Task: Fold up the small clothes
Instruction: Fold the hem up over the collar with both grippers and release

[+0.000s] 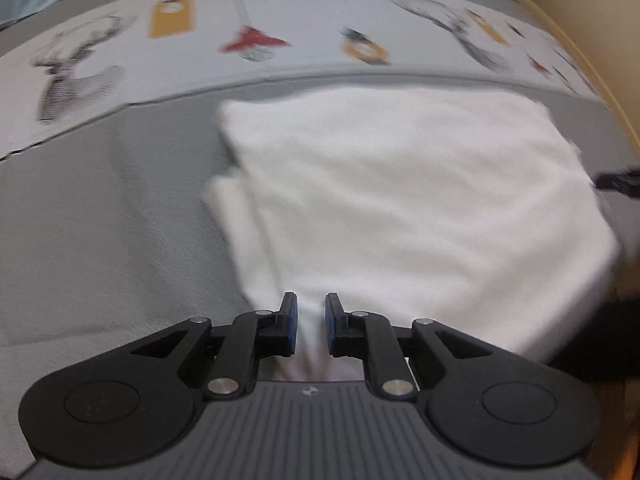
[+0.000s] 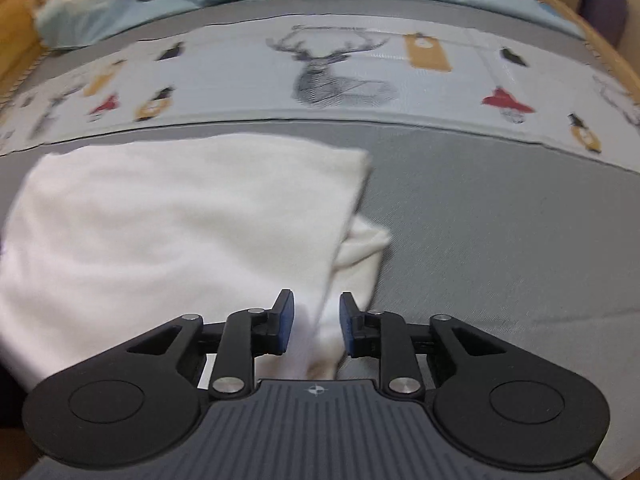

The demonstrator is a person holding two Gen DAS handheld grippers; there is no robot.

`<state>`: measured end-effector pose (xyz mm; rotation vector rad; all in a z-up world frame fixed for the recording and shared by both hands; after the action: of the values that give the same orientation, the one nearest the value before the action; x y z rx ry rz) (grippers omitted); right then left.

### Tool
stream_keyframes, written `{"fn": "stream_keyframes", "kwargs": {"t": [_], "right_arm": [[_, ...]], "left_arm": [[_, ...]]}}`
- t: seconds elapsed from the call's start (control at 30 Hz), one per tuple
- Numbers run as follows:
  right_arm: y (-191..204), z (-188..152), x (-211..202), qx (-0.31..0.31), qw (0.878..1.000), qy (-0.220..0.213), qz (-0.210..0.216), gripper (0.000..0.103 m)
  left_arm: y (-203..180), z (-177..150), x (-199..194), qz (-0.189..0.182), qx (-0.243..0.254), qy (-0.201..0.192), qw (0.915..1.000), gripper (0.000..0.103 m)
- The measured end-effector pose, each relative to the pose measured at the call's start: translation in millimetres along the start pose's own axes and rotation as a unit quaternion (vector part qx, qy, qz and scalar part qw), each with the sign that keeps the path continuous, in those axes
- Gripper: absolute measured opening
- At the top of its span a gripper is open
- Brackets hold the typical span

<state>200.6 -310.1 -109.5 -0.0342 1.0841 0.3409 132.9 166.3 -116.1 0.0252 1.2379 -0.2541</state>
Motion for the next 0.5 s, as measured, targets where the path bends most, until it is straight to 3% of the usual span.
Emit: {"fn": "stream_keyframes", "kwargs": {"t": [0.1,0.13,0.2,0.27,0.37,0.5], "right_arm": [[12,-24,3,-0.052,0.997,0.053,0.003,0.027],[13,-35,6,-0.077,0.994,0.073,-0.018,0.033],[15,-39,2,-0.096,0.992,0.068,-0.044,0.04],[18,-30,-13,-0.078,0.995,0.033,-0.056,0.039],[40,-9,-47,-0.087,0.99,-0.065,-0.095,0.039],[103,1,-76,-0.074,0.981,-0.167,-0.068,0.039]], "left_arm": [[-8,-21,15,0.025,0.044,0.055,0.9972,0.02],[-7,-23,14,0.03,0.048,0.051,0.9971,0.021],[-4,-21,2,0.033,0.029,0.031,0.9986,0.023],[2,-18,-16,0.052,0.016,-0.008,0.9985,0.023],[11,-13,-45,0.069,-0.015,-0.063,0.9956,0.025],[21,-4,-75,0.078,-0.057,-0.105,0.9898,0.025]]}}
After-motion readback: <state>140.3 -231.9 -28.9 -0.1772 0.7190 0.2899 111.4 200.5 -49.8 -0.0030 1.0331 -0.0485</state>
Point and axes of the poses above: each gripper's, at about its wrist camera, not at the fingertips, and x roughly the way its jaws point, y to its left, z to its top, the point moved 6 cm from there along x, roughly the way its jaws point, and after that the axes turned 1 degree about z, right-handed, at the moved point
